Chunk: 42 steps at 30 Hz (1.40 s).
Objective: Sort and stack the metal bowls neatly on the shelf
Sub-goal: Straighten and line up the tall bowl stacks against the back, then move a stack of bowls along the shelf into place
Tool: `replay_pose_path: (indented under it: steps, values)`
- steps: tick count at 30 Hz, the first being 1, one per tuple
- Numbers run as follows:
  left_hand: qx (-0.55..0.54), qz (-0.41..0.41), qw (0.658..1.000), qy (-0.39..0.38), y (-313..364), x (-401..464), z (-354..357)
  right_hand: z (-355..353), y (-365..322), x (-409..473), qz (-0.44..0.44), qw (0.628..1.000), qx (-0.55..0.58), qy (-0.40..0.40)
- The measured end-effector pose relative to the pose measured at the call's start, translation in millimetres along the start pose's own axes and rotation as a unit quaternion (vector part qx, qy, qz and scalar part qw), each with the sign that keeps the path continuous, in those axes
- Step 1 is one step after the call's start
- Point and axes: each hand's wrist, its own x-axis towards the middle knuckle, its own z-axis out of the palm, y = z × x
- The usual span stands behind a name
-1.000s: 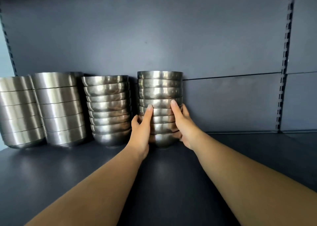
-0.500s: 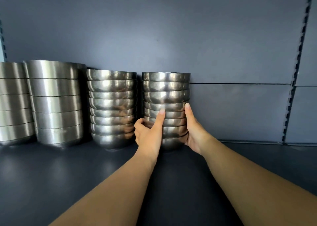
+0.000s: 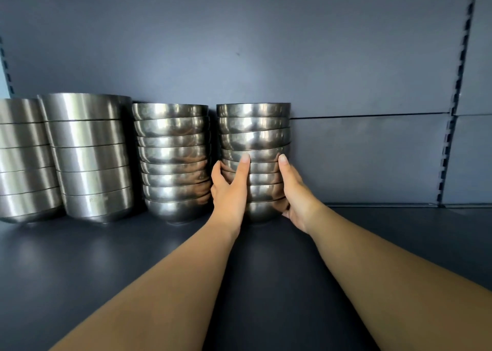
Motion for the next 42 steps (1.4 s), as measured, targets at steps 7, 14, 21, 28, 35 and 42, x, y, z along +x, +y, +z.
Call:
replay_pose_path:
  steps: [7, 14, 21, 28, 35, 42]
  values:
    - [0.022, -0.015, 1.000, 0.009, 4.1, -20.3, -10.0, -4.9, -11.1, -26.1, -0.048, 0.989, -0.109, 0.085]
    - [0.340, 0.199, 0.919, -0.010, 27.8, -60.6, -43.6, -52.1, -43.2, -82.2, -0.152, 0.861, -0.438, 0.208]
    - [0.551, 0.345, 0.747, -0.142, 50.7, -89.8, -33.1, -88.0, -76.3, -162.3, -0.158, 0.744, -0.630, 0.156]
    - [0.591, 0.446, 0.633, -0.226, 63.2, -151.6, 31.7, -145.2, -104.7, -251.8, -0.143, 0.659, -0.722, 0.158]
    - [0.530, 0.449, 0.650, -0.308, 65.1, -268.2, 143.9, -252.8, -137.7, -387.5, -0.081, 0.621, -0.754, 0.201]
    - [0.490, 0.489, 0.628, -0.355, 60.8, -375.8, 255.8, -364.8, -153.0, -506.4, -0.016, 0.617, -0.736, 0.278]
